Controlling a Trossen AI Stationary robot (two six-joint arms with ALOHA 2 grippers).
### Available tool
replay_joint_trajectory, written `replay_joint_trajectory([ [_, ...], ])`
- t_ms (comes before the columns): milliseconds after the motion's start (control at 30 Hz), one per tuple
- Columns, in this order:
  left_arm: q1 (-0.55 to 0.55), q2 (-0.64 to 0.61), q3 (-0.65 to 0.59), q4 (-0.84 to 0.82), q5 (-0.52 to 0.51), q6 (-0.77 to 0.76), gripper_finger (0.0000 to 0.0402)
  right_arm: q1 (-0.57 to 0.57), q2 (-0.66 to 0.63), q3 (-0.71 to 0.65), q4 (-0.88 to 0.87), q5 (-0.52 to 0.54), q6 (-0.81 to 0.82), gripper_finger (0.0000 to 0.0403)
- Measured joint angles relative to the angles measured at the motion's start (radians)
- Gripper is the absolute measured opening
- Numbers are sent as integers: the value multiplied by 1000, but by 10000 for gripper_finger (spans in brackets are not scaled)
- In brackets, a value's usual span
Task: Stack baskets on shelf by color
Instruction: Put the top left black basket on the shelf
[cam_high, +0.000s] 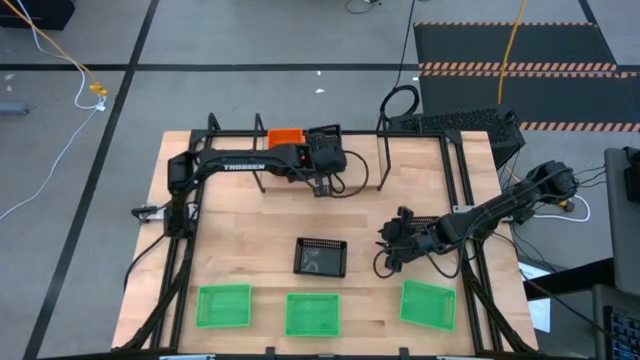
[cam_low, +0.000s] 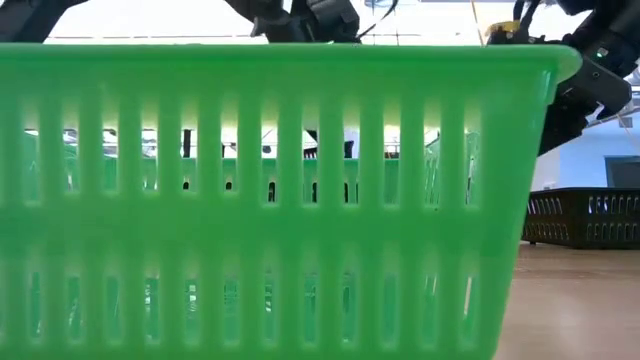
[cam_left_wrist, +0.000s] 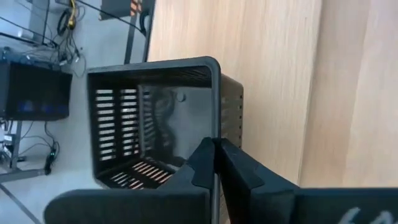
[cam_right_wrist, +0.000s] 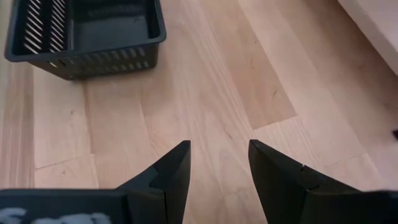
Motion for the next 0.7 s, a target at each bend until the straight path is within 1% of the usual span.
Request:
replay_joint_trajectory([
  [100, 0, 13, 0, 7, 0, 0, 13, 0, 0, -2, 3, -1, 8, 155],
  [267, -1, 25, 0, -31, 3, -15, 8, 0, -1, -3, 35, -1, -20, 155],
  [400, -1, 26, -1, -50, 11, -44, 28, 0, -1, -3, 73, -1, -47, 155],
  [467, -1, 26, -1, -49, 32, -55, 36, 0, -1, -3, 77, -1, -48, 155],
  [633, -8, 26, -1, -48, 76, -83, 40, 0, -1, -3, 77, -2, -44, 155],
  [700, -15, 26, -8, -39, 78, -83, 40, 0, -1, -3, 77, -2, -44, 155],
])
